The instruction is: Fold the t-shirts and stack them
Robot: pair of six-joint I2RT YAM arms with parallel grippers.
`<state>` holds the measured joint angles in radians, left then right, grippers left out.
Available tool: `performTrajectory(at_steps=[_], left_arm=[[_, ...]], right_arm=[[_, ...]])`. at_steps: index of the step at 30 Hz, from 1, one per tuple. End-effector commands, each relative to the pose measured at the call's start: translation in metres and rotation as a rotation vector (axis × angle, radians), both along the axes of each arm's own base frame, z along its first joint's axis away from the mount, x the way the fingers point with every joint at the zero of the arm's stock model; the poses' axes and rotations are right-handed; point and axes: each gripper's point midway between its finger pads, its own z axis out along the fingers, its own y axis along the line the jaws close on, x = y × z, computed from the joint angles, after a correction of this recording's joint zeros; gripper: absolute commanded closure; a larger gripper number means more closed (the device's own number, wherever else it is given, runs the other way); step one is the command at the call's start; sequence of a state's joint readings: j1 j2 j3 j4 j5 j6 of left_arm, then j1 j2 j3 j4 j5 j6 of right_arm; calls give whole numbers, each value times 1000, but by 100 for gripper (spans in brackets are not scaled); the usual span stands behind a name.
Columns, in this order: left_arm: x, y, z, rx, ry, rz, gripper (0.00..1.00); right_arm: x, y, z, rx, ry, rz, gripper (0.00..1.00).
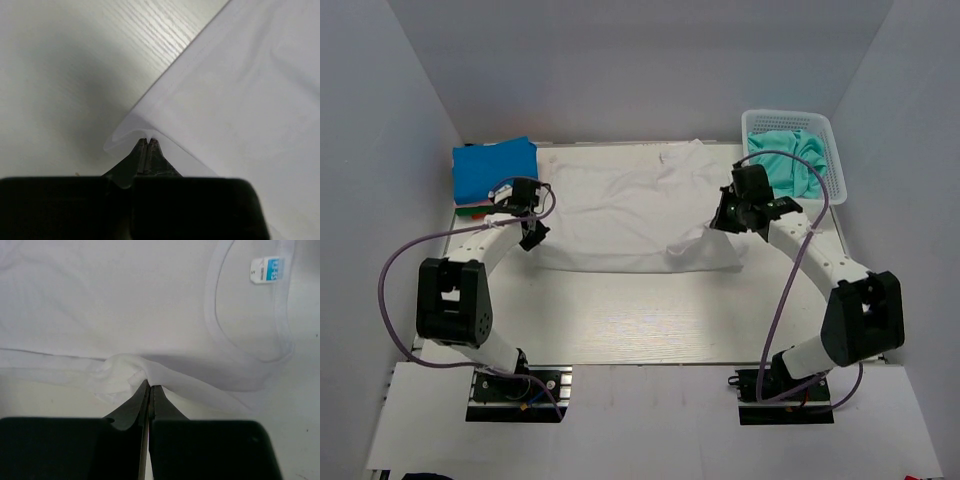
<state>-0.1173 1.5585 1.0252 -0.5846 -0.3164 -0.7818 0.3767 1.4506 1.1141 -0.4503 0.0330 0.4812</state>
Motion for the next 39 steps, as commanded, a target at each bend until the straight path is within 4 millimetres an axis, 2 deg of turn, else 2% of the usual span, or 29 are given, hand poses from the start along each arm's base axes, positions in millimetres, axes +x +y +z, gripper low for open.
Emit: performTrajectory(at_steps=[1,2,5,6,8,9,11,12,13,14,15,16,17,19,20,21,22,23,24,26,27,28,29,31,33,34,35,38,39], left_arm=[[22,17,20,48,-41,32,100],[28,15,20,43,-47,19,100],[50,17,17,56,-50,6,100],[60,17,23,54,-68,7,100],[69,20,13,56,-46,15,100],[76,19,16,55,-57,16,100],[86,19,6,60,-53,8,100],[95,16,9,50,-65,3,100],[100,20,7,51,-63,12,100],[109,20,12,50,-75,12,100],[110,21,3,61,-48,17,100],[115,23,2,71,-50,24,85],[123,23,8,70,-65,24,59],[126,25,7,86,-53,23,21],[126,25,7,86,-53,23,11],[132,25,16,92,-89,11,1],[133,25,31,94,-127,6,1],[130,26,33,98,-135,-1,1],[131,26,41,102,-162,-7,1],[125,18,46,100,-176,-40,1],[123,18,58,104,-205,-47,1],[123,10,61,85,-226,-67,1],[118,0,53,46,-215,-124,1],[122,-14,57,-11,-266,-181,1],[116,-34,46,-80,-257,-256,1],[117,-40,40,-102,-249,-273,1],[113,-49,23,-132,-209,-301,1],[105,-49,-6,-141,-133,-287,1],[95,-46,-21,-134,-87,-278,1]], right_arm=[[34,13,26,74,-100,39,100],[38,11,20,79,-87,49,100],[60,11,19,97,-115,52,100],[67,12,18,107,-117,55,100],[84,10,30,115,-158,53,100],[88,11,15,108,-125,61,100],[103,9,26,117,-153,55,100],[110,6,5,98,-116,56,100],[113,6,2,89,-111,57,100],[129,1,5,75,-127,30,100],[133,-3,-1,49,-117,11,100],[142,-6,-13,34,-96,-1,100],[151,-7,-8,22,-108,-10,99],[165,-9,-19,-8,-89,4,64],[169,-7,-11,-9,-85,11,57],[175,-3,-4,-3,-100,33,46],[171,3,-6,19,-79,63,42],[172,9,-1,28,-103,87,35],[162,11,-13,23,-77,110,24],[153,19,5,64,-118,150,18],[136,20,-6,74,-90,166,15],[133,24,-6,88,-98,171,14],[118,25,-5,107,-95,186,10],[99,25,-30,113,-44,183,10],[95,20,-35,107,-34,164,10],[89,18,-47,101,-4,161,10],[90,16,-52,97,-1,150,10],[81,14,-72,93,49,134,10],[71,13,-85,89,82,128,10]])
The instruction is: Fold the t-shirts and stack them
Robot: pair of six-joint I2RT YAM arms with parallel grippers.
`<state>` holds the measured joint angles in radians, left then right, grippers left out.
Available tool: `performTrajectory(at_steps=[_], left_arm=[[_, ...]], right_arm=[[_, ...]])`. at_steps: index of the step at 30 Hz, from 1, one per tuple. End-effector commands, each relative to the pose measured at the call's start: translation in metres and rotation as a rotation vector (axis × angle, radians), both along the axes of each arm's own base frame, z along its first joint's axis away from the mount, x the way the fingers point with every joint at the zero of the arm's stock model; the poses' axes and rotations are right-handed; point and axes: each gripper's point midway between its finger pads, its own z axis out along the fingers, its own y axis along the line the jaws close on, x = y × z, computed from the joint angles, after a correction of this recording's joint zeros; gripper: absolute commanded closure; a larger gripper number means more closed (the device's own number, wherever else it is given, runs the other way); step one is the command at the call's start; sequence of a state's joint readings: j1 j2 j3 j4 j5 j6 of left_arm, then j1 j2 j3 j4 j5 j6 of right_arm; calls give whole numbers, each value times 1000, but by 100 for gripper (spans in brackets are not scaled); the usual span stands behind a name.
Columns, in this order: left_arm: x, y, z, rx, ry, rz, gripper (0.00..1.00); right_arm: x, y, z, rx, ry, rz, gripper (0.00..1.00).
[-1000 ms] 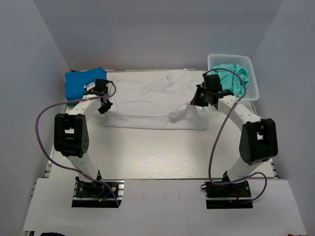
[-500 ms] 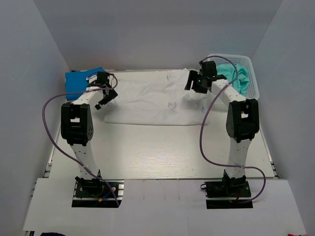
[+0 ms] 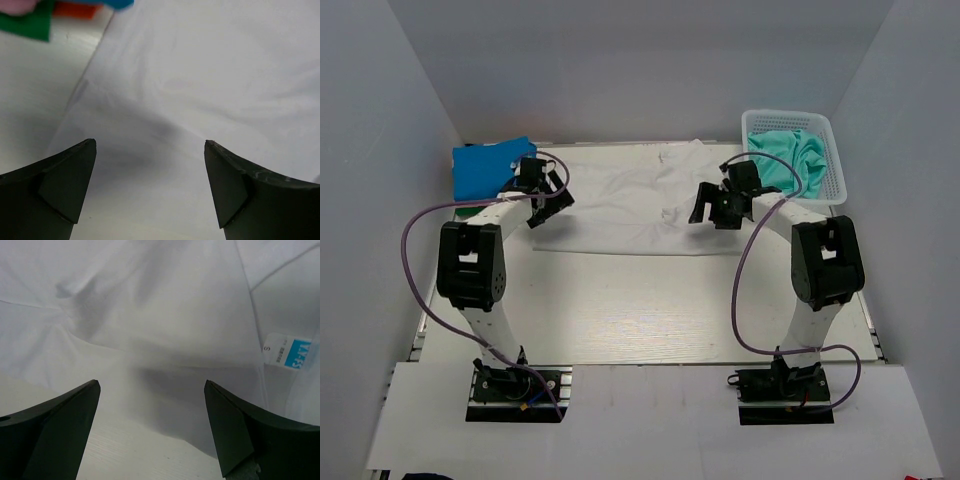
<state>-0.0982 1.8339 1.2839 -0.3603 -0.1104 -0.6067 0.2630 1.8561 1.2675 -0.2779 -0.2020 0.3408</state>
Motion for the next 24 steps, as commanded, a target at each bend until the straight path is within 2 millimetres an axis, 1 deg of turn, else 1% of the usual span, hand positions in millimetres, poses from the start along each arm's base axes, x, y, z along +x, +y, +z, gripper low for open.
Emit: performTrajectory(at_steps=[1,2,3,4,5,6,7,8,9,10,11,12,13,14,15,16,17,18,19,20,21,22,23,24], left_arm=[[-19,-11,-32,-37,86,-37,1],[-23,-9,-42,-28,109,-31,1],[-27,-8,-46,-27,122,-31,1],[-41,-7,-60,-28,175,-21,1],[-47,-7,-64,-33,196,-12,1],[-57,-8,-68,-26,212,-7,1],[-67,-5,-71,-14,230,0,1],[-74,-5,-71,-22,236,13,1],[-90,-2,-80,-19,261,32,1],[-95,2,-70,-10,235,40,1],[-107,5,-71,-5,257,57,1],[-126,8,-76,2,291,75,1],[-136,12,-74,15,298,83,1],[-155,14,-68,8,299,94,1],[-162,13,-63,-3,284,90,1],[-171,11,-59,-10,274,92,1],[-186,12,-60,-9,281,92,1],[-188,12,-40,-27,216,100,1],[-190,13,-31,-32,187,100,1],[-189,12,-22,-37,155,99,1],[-188,13,-12,-37,120,89,1],[-177,12,12,-44,40,79,1],[-174,13,22,-40,17,84,1],[-171,15,29,-31,4,93,1]], right_arm=[[-4,-1,-15,18,12,-25,10],[-7,1,-17,25,14,-24,10],[-15,-3,-24,12,31,-32,10],[-23,-4,-30,3,44,-29,10],[-30,-7,-32,-2,52,-35,10],[-41,-10,-40,-13,74,-35,10],[-52,-11,-47,-19,92,-32,10],[-58,-11,-49,-20,98,-31,10],[-61,-12,-42,-16,74,-31,10],[-82,-16,-56,-25,116,-30,10],[-87,-14,-51,-18,104,-27,10],[-92,-14,-45,-13,88,-24,10],[-112,-20,-51,-22,114,-23,10],[-123,-17,-52,-30,116,-2,10],[-127,-16,-42,-23,92,2,10],[-139,-20,-38,-31,91,7,10],[-152,-23,-41,-45,110,12,10],[-153,-22,-23,-41,43,18,10],[-160,-24,-21,-50,47,22,10],[-159,-21,-13,-44,21,30,10],[-155,-19,2,-31,-27,31,10],[-151,-17,15,-15,-70,33,10],[-141,-11,34,9,-117,34,10],[-137,-8,44,26,-149,40,10]])
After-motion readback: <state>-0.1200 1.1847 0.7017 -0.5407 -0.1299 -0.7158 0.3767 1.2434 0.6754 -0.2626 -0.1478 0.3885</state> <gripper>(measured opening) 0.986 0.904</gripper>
